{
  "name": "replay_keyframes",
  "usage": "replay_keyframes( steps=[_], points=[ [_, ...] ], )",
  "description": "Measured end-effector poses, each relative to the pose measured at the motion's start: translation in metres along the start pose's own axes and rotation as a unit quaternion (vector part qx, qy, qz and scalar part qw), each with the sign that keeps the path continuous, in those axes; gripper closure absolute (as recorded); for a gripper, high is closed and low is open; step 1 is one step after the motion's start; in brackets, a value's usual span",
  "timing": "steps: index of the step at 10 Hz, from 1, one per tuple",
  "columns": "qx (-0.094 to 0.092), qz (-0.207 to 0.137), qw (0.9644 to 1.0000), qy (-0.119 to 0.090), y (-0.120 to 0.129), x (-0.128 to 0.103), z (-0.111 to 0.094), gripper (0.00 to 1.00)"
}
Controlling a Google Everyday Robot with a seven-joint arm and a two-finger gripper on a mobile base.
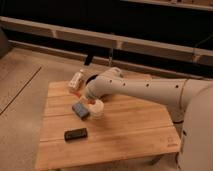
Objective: Place the pepper in the ceramic cup
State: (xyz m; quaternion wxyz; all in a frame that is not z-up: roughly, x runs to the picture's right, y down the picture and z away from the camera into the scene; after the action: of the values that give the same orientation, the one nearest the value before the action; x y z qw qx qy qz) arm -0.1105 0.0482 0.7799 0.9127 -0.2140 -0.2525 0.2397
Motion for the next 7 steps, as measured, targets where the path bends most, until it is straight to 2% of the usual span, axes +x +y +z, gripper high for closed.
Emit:
replay_keyframes(
  steps=[2, 3, 5, 7],
  points=[
    [-0.001, -0.005, 0.9999, -0.012, 0.004, 0.009, 0.0, 0.97],
    [-0.006, -0.012, 0.9997, -0.019, 0.008, 0.009, 0.002, 0.9],
    [-0.021, -0.03, 0.9988, -0.033, 0.015, 0.004, 0.01, 0.68],
    [-0.029, -0.038, 0.998, -0.041, 0.014, 0.005, 0.014, 0.45]
  ],
)
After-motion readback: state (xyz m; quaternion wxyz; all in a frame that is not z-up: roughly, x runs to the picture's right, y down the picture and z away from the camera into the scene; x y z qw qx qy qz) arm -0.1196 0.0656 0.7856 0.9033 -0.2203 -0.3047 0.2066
